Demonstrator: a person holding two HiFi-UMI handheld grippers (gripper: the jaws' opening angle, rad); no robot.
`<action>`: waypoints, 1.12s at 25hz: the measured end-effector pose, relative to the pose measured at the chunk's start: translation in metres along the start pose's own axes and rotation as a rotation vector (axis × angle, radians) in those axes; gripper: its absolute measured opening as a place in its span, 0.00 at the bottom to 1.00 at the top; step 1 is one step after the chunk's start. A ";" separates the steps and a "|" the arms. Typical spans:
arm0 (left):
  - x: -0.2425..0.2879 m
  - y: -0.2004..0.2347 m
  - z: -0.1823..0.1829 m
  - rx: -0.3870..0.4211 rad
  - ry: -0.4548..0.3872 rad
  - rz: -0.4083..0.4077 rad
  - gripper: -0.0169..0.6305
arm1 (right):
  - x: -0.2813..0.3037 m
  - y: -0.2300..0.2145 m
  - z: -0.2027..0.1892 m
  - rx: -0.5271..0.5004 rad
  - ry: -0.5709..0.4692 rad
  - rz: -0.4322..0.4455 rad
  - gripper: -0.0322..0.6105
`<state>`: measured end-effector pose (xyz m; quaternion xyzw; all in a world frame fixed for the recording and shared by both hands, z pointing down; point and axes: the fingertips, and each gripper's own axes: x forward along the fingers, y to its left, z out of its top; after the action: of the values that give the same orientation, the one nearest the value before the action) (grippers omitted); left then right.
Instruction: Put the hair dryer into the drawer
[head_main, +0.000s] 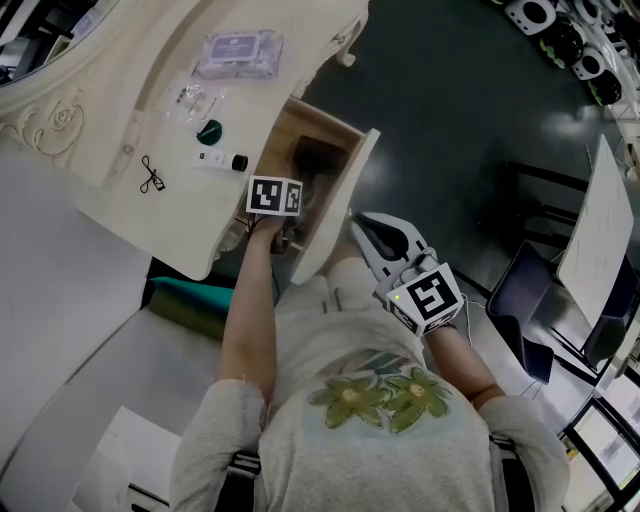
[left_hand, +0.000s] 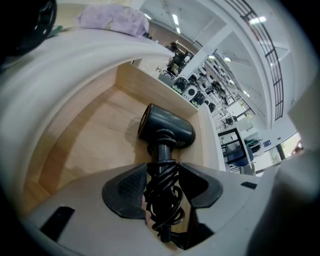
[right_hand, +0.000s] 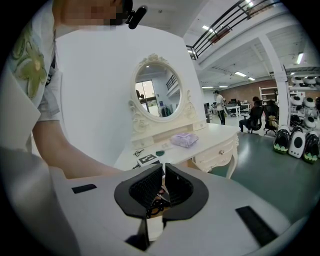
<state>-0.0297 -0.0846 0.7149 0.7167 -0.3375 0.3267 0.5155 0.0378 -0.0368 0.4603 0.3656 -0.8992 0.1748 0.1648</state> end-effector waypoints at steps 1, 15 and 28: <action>0.001 0.000 0.000 -0.004 0.000 -0.006 0.32 | 0.000 0.000 0.000 0.002 0.003 -0.003 0.09; 0.018 0.016 -0.016 0.034 0.048 0.075 0.34 | 0.004 -0.004 0.001 0.009 -0.003 -0.043 0.09; -0.004 0.009 -0.020 0.061 0.042 0.096 0.36 | 0.002 0.001 0.000 0.004 0.001 -0.043 0.09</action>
<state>-0.0419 -0.0671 0.7210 0.7081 -0.3504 0.3763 0.4840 0.0356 -0.0372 0.4609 0.3853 -0.8906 0.1733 0.1683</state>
